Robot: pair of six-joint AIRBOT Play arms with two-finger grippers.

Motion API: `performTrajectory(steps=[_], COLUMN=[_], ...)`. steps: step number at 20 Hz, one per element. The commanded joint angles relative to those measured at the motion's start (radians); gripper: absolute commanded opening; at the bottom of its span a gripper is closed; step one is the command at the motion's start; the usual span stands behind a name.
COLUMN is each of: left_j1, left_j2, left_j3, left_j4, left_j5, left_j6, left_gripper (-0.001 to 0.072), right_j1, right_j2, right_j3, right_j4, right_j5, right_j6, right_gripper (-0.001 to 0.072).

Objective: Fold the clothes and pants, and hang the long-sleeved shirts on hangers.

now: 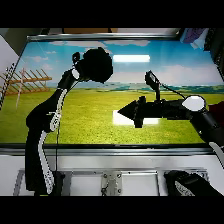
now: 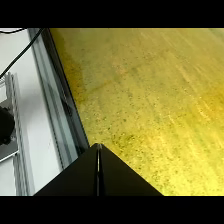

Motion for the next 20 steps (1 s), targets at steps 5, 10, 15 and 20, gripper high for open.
performTrajectory(steps=[5, 10, 15, 20], left_j1=[0.021, 0.023, 0.021, 0.021], left_j2=[0.260, 0.794, 1.276, 1.566], left_j3=[0.047, -0.101, -0.440, -0.822], left_j4=[-0.017, -0.017, -0.017, -0.028], left_j5=[-0.081, -0.223, -0.349, -0.418], left_j6=[0.139, 0.279, 0.270, 0.101], left_gripper=[0.0022, 0.0022, 0.0022, 0.0022], right_j1=[0.001, 0.001, 0.001, 0.001], right_j2=[0.000, 0.000, 0.000, 0.000], right_j3=[0.000, 0.000, 0.000, 0.000], right_j4=[0.000, 0.000, 0.000, 0.000], right_j5=[0.000, 0.000, 0.000, 0.000], right_j6=[0.000, 0.000, 0.000, 0.000], right_gripper=[0.0028, 0.0028, 0.0028, 0.0028])
